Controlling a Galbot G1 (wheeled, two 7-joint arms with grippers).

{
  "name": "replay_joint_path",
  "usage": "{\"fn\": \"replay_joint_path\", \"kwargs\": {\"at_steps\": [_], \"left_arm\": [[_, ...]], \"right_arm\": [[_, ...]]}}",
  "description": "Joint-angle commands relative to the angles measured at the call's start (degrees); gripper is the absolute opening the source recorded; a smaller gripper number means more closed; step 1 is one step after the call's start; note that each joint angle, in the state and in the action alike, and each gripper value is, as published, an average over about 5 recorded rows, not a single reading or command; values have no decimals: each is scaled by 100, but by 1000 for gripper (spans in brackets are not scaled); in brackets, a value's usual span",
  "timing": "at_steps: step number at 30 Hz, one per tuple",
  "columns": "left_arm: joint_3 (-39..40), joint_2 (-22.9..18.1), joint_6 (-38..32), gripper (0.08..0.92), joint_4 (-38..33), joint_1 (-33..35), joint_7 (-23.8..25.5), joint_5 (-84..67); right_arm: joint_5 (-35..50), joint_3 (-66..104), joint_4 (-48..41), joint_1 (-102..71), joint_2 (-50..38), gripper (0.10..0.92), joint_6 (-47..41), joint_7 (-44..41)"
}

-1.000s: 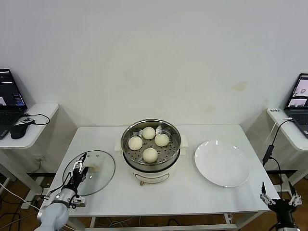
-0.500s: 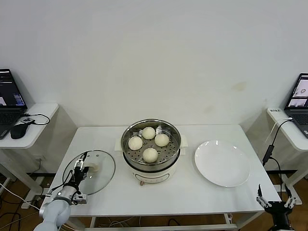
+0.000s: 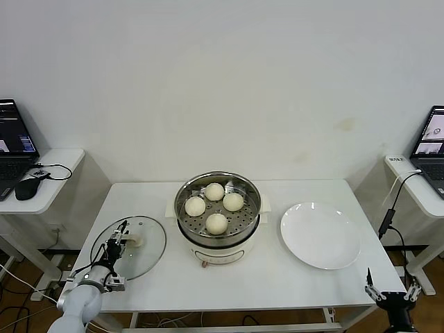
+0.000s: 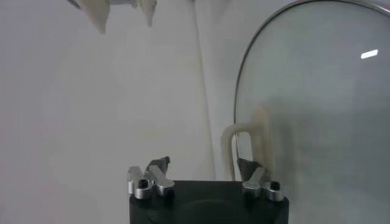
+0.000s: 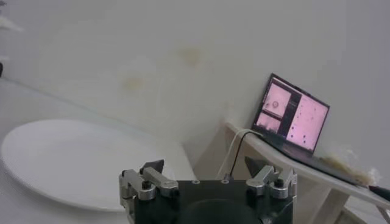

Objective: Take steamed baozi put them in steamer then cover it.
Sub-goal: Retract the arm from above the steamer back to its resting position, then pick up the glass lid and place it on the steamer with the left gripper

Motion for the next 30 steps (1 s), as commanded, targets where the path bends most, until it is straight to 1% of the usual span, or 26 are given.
{"fn": "replay_joint_path", "kwargs": {"at_steps": [1,9,12,14,18,22,30], "left_arm": [[14,-15,-6,516,199,-91,-18,-24],[-38,-73,-6,282,369,-116,-300,-124],[-112,-86,8,196,197,-5,-441,-158],[-196,-92,52,155,-60,120,-517,-161],[-437,-105,237,135,-794,458,-547,-179],[-692,-89,568,135,-1533,800,-377,-343],[-1033,143,1138,136,-2973,1195,478,-848]], "right_arm": [[-31,-38,-59,29,5,823,4,-1],[-54,-69,-114,47,-2,823,22,-5],[-63,-93,-119,52,-2,823,33,-8],[-66,-108,-116,53,-4,823,41,-11],[-82,-145,-105,55,-15,823,63,-13],[-100,-218,-74,57,-42,823,63,-11],[-93,-444,-17,19,-121,823,83,6]]}}
